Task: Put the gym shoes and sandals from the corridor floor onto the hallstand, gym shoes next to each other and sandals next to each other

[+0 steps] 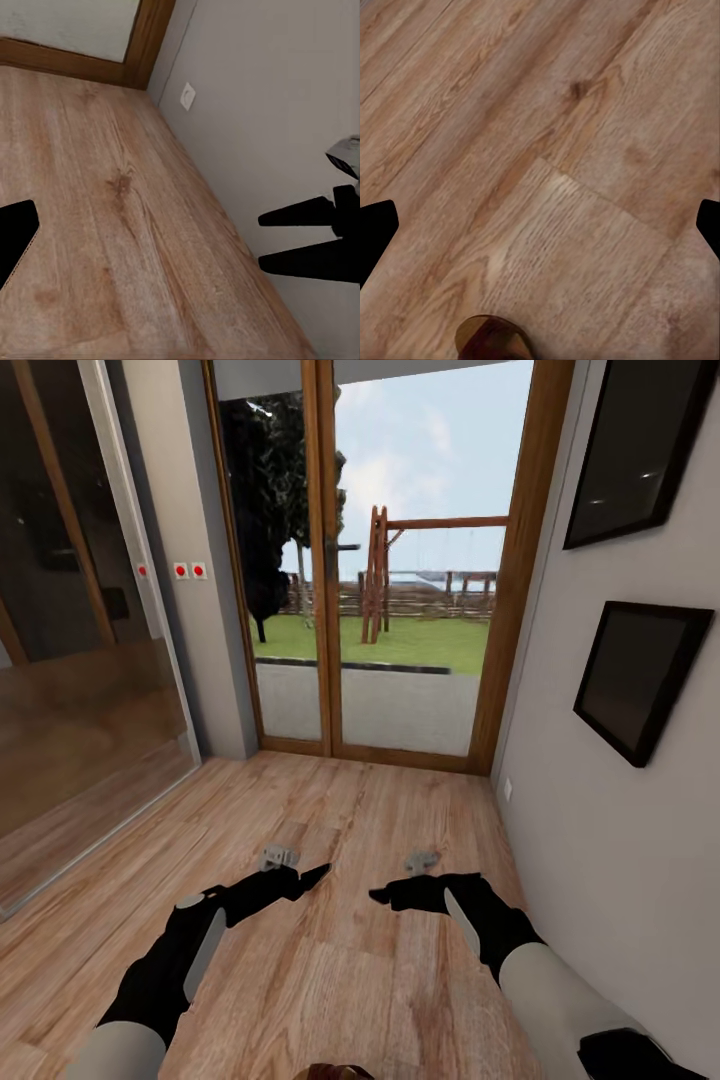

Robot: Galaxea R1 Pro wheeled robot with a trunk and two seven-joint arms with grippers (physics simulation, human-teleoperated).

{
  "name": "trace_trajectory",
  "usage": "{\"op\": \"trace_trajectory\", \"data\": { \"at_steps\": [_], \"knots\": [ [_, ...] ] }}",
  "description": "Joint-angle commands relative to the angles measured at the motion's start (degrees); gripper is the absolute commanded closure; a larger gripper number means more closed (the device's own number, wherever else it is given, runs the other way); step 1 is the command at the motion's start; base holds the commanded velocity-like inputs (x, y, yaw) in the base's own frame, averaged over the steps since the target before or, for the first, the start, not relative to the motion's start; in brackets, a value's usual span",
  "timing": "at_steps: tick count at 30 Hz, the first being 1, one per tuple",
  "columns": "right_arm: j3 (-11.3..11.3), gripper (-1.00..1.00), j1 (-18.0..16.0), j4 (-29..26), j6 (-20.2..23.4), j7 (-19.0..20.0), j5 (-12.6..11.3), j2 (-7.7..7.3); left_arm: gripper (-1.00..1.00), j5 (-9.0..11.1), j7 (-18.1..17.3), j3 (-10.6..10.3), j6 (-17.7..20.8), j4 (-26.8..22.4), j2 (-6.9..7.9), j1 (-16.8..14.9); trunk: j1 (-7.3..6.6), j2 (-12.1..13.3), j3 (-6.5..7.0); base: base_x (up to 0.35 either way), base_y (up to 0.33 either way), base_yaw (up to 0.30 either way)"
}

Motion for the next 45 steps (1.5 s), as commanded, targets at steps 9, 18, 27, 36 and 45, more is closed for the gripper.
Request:
{"op": "trace_trajectory", "data": {
  "at_steps": [9, 18, 27, 36, 45],
  "knots": [
    [0.3, -1.0, 0.0, 0.4, 0.3, 0.0, 0.1, -0.04, -1.0, 0.5, -0.3, 0.2, 1.0, -0.4, 0.86, 0.0, 0.01, 0.0, -0.28, 0.0, 0.0, 0.0],
    [0.3, -1.0, 0.0, 0.5, 0.3, 0.0, 0.0, -0.06, -1.0, 0.5, -0.3, 0.2, 1.1, -0.4, 1.0, 0.0, 0.25, -0.2, -2.51, 0.0, 0.0, 0.0],
    [0.3, -1.0, 0.0, 0.5, 0.3, 0.0, -0.3, -0.06, -1.0, 0.5, -0.3, 0.2, 1.1, -0.4, 1.07, 0.0, 0.48, -0.3, -5.3, 0.0, 0.0, 0.0],
    [0.3, -1.0, 0.0, 0.5, 0.3, 0.0, -0.4, -0.04, -1.0, 0.4, -0.3, 0.2, 1.1, -0.4, 1.08, 0.0, 0.71, -0.4, -8.13, 0.0, 0.0, 0.0],
    [0.3, -1.0, 0.0, 0.5, 0.3, 0.0, -0.3, -0.02, -1.0, 0.4, -0.3, 0.2, 1.1, -0.4, 1.04, 0.0, 0.94, -0.5, -10.97, 0.0, 0.0, 0.0]
  ]
}}
